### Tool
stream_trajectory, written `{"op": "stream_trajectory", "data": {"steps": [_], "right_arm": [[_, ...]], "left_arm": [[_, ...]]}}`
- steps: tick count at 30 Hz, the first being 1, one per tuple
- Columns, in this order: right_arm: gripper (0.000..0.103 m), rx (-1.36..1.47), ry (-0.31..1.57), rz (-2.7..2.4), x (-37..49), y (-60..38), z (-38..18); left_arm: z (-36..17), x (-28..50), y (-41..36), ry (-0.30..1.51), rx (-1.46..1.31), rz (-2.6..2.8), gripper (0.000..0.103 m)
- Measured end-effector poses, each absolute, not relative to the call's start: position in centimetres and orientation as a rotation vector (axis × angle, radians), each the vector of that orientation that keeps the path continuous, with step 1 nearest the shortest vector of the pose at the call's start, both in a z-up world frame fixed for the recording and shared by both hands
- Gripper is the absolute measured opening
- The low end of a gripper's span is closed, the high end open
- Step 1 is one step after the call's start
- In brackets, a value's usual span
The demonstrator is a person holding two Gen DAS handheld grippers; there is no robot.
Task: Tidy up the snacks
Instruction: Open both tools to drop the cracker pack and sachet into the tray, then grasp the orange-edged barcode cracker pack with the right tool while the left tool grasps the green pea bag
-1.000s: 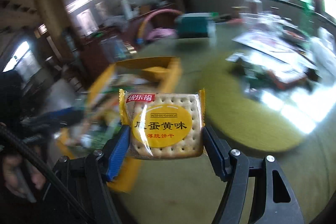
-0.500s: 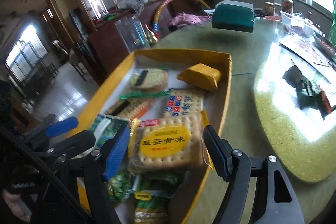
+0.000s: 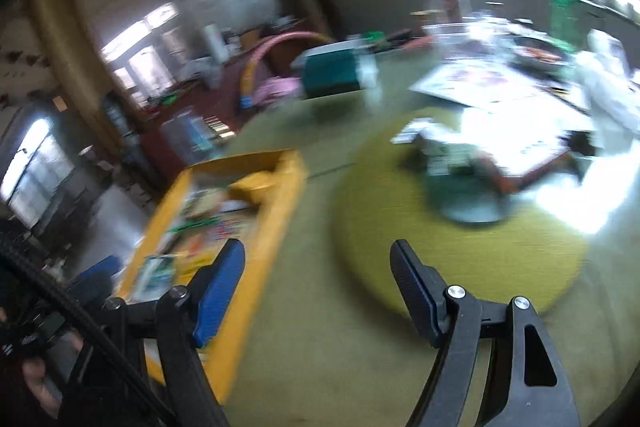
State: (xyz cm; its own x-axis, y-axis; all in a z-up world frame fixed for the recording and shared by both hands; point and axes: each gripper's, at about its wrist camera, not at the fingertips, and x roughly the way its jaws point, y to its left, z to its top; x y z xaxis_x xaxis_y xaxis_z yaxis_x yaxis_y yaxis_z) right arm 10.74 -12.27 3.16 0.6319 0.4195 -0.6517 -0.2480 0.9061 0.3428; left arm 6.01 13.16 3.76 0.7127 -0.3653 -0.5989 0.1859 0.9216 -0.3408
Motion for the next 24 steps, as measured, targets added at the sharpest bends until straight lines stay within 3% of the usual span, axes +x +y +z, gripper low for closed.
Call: {"op": "stream_trajectory", "data": {"steps": [9,16,24], "right_arm": [[0.075,0.383,0.886,0.103,16.9,-22.7,0.4],[0.075,0.408,0.981,-0.064,24.9,-23.9,-2.5],[0.076,0.453,1.004,-0.239,28.3,-24.7,-4.6]], "left_arm": [[3.9,7.6,7.7,0.745,-0.206,-0.381,0.091],[3.7,7.3,8.3,0.741,-0.181,-0.329,0.091],[3.2,7.6,9.0,0.756,-0.188,-0.343,0.091]]}}
